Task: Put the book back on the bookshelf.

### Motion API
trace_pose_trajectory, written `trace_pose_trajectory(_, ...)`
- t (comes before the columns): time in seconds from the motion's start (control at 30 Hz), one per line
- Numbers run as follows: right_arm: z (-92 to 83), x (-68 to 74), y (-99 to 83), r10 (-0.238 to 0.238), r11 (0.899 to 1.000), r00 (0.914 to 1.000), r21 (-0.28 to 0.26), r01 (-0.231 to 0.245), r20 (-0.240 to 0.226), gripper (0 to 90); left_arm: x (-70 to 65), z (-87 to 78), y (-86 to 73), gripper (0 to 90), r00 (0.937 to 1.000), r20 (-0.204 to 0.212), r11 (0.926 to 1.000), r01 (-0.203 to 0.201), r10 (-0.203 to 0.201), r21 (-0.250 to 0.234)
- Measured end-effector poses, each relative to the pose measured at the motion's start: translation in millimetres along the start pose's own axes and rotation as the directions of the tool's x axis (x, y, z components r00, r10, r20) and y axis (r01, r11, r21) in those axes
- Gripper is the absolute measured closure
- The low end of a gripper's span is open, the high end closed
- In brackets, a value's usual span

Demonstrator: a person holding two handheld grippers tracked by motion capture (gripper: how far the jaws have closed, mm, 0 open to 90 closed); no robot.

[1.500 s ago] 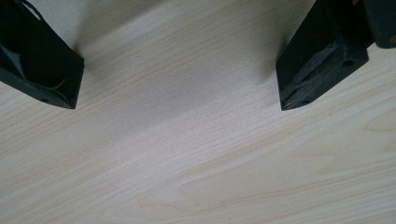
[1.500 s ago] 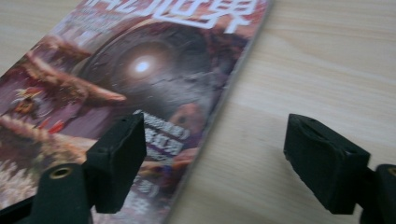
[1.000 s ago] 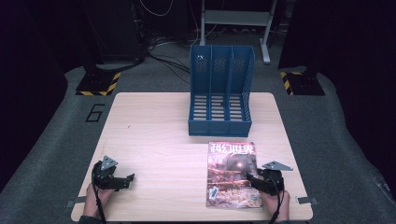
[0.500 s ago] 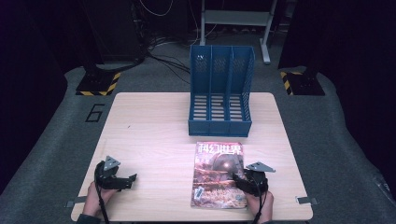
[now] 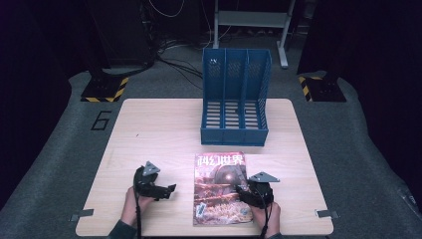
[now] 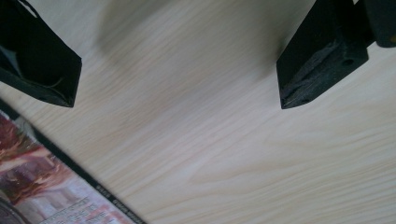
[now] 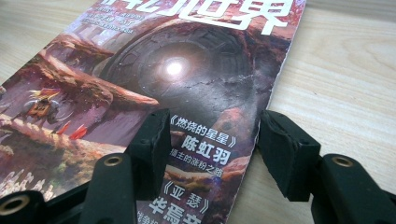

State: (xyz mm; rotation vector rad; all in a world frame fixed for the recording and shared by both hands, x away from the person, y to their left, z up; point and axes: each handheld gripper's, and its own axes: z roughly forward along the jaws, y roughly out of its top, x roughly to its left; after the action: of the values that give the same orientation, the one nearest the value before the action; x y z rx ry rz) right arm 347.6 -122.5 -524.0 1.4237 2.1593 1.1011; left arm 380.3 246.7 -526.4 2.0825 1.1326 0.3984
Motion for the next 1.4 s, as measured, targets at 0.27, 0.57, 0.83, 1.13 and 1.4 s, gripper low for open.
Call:
trace_pose_trajectory(0.27, 2.9, -9.7, 8.4, -0.097, 0.993, 0.9921, 0.053, 0.102, -0.079, 34.2, -18.4, 20.9, 17.0, 0.1, 0.9998, -0.007, 0.9998, -0.021, 0.021, 0.0)
trace_pose_trajectory(0.57, 8.4, -23.4, 31.7, -0.083, 0.975, 0.99, 0.197, 0.104, -0.114, 31.6, -40.0, 32.0, 23.9, 0.0, 0.9944, -0.039, 0.9949, -0.097, 0.098, 0.027)
trace_pose_trajectory(0.83, 16.1, -29.5, 48.1, -0.024, 0.958, 0.9891, 0.281, 0.065, -0.146, 35.3, -40.6, 32.7, 23.8, 0.3, 0.9947, -0.04, 0.9954, -0.094, 0.094, 0.022)
trace_pose_trajectory(1.13, 25.3, -24.9, 66.1, 0.026, 0.916, 0.9947, 0.4, 0.016, -0.1, 41.3, -40.7, 32.7, 23.6, 0.4, 0.9948, -0.039, 0.9955, -0.093, 0.093, 0.019)
trace_pose_trajectory(1.4, 27.3, -28.8, 68.3, 0.063, 0.917, 0.9909, 0.4, -0.01, -0.119, 39.1, -41.4, 33.8, 23.2, 0.5, 0.9955, -0.045, 0.9965, -0.084, 0.084, 0.003)
